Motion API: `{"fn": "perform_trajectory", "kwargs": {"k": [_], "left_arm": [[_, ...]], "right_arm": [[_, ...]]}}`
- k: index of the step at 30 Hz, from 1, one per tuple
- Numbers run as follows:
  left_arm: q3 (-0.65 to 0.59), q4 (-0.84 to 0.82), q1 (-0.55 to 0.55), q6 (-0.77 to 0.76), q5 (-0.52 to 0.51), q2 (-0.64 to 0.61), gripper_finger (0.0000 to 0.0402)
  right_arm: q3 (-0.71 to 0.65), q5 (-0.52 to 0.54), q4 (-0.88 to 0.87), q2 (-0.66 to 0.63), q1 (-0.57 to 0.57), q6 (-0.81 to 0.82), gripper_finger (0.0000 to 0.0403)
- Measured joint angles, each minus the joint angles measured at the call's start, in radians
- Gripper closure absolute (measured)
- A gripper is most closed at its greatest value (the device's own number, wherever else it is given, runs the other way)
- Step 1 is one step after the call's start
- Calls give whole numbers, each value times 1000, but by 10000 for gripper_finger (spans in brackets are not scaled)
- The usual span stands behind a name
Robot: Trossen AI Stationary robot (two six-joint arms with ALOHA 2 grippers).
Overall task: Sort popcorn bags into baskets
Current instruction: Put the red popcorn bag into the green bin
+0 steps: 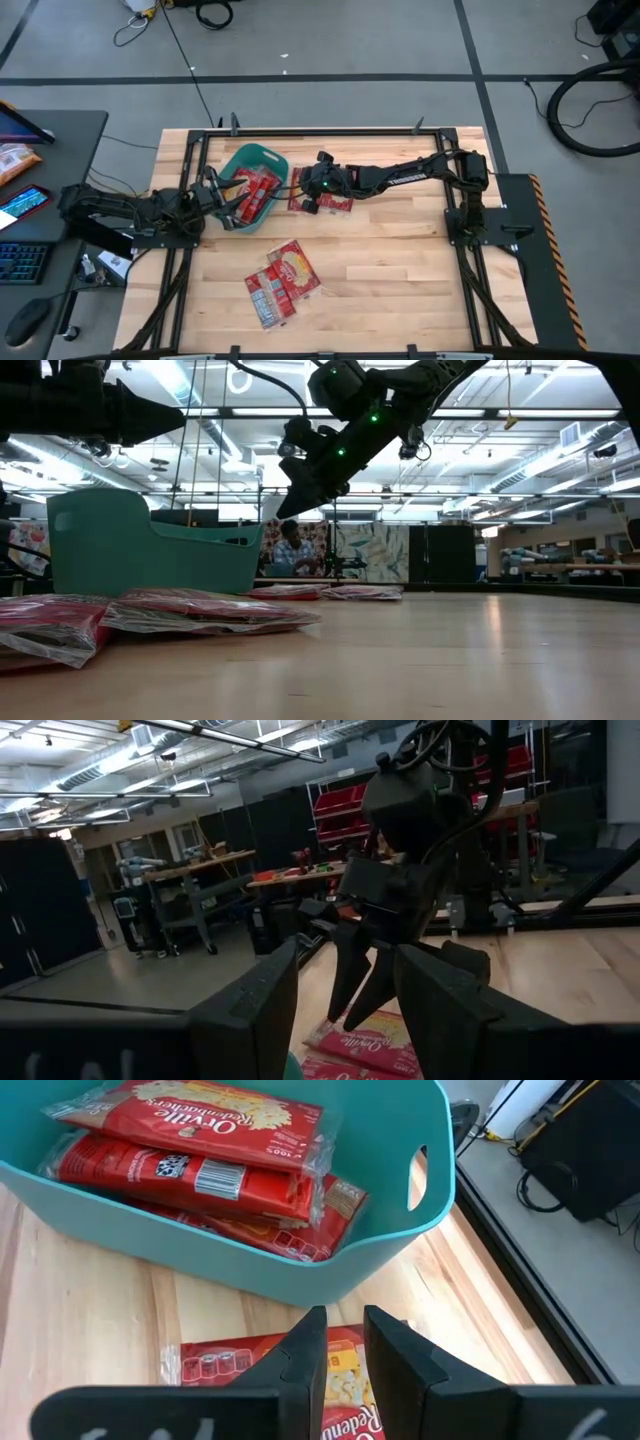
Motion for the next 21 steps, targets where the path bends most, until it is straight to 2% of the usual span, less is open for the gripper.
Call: {"fn": "perform_trajectory", "kwargs": {"k": [11,21], "left_arm": [[0,0,0,0,0,0,230],[0,1,0,0,0,0,230]], "right_arm": [[0,-23,-2,0,0,29,328],[-2,-24,9,82,41,50,326]]}}
